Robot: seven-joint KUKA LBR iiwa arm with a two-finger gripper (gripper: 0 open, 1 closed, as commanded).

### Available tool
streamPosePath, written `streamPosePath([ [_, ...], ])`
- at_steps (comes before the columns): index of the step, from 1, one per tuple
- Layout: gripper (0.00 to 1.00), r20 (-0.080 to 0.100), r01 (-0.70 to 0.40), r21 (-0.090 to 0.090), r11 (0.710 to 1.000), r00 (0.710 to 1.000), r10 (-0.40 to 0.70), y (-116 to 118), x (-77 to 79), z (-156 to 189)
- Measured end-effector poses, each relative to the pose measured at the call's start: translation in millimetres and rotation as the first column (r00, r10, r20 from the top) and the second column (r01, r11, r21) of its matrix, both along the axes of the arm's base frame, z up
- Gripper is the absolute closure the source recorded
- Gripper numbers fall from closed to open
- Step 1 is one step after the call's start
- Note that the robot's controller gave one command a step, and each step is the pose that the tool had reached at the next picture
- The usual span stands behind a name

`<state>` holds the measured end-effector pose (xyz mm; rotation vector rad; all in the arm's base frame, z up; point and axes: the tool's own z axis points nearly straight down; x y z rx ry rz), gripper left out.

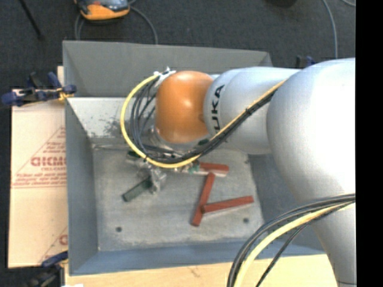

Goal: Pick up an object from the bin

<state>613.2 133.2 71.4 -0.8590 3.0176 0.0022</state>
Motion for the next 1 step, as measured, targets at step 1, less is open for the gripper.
streamPosePath([
  [1, 1.0, 0.001, -0.023, -0.001, 1.0, 1.0, 0.023, -13.7, -0.4, 115.8],
])
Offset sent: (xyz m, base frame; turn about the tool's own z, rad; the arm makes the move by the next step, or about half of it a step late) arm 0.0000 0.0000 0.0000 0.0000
